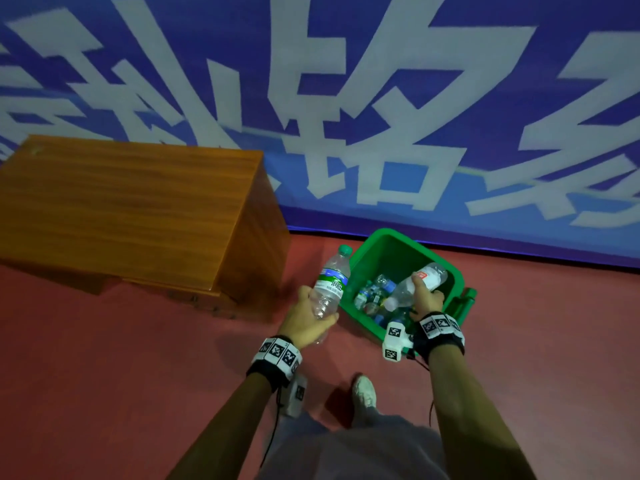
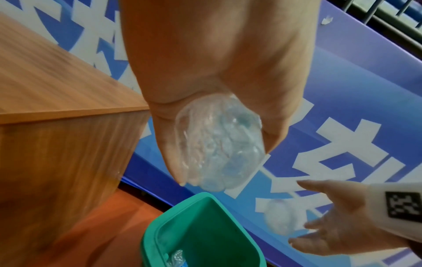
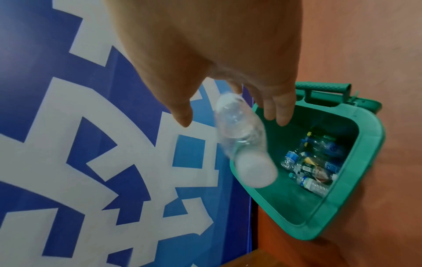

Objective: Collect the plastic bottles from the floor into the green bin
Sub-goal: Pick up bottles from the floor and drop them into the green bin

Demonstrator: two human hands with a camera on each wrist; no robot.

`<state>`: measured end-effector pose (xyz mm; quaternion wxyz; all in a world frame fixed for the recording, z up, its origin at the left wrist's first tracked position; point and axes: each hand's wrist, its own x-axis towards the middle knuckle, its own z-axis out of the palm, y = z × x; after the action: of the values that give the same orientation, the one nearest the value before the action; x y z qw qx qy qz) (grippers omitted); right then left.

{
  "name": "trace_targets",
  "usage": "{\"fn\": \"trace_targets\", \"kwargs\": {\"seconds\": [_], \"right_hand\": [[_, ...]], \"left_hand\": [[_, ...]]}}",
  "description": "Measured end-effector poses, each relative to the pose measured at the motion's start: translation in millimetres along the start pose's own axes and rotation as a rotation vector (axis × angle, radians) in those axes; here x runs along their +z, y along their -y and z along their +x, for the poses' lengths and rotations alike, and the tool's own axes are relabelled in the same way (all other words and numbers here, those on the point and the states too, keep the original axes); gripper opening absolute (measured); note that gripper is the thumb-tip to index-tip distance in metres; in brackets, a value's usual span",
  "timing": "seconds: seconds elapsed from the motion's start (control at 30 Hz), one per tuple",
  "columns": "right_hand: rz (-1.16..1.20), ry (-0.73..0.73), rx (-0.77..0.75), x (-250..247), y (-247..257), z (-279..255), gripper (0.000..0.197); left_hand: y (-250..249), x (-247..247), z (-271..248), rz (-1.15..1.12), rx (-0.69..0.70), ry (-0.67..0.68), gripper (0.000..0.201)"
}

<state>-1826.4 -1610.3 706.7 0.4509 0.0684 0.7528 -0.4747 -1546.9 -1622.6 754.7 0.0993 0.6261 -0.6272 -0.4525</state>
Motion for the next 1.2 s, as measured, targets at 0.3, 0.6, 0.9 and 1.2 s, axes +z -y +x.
{"fn": "trace_targets", "kwargs": {"seconds": [0.3, 0.6, 0.9, 1.2], "right_hand": [[-0.023, 0.012, -0.175, -25, 73, 46, 0.039], [-0.047, 0.02, -0.39, -21, 113, 23, 0.013], [-0.445, 0.582, -0.555, 126, 51, -60, 0.008], [-0.998, 1.318, -0.827, 221, -68, -262, 0.033]], "left_hand": [[-72, 55, 86, 0.16, 0.053, 0.144, 0.067], [-94, 60, 116, 0.287, 0.167, 0.169, 0.079], [23, -67, 5, -0.042, 0.028, -0.305, 0.033], [169, -155, -238, -0.19, -0.313, -1.022, 0.014]]}}
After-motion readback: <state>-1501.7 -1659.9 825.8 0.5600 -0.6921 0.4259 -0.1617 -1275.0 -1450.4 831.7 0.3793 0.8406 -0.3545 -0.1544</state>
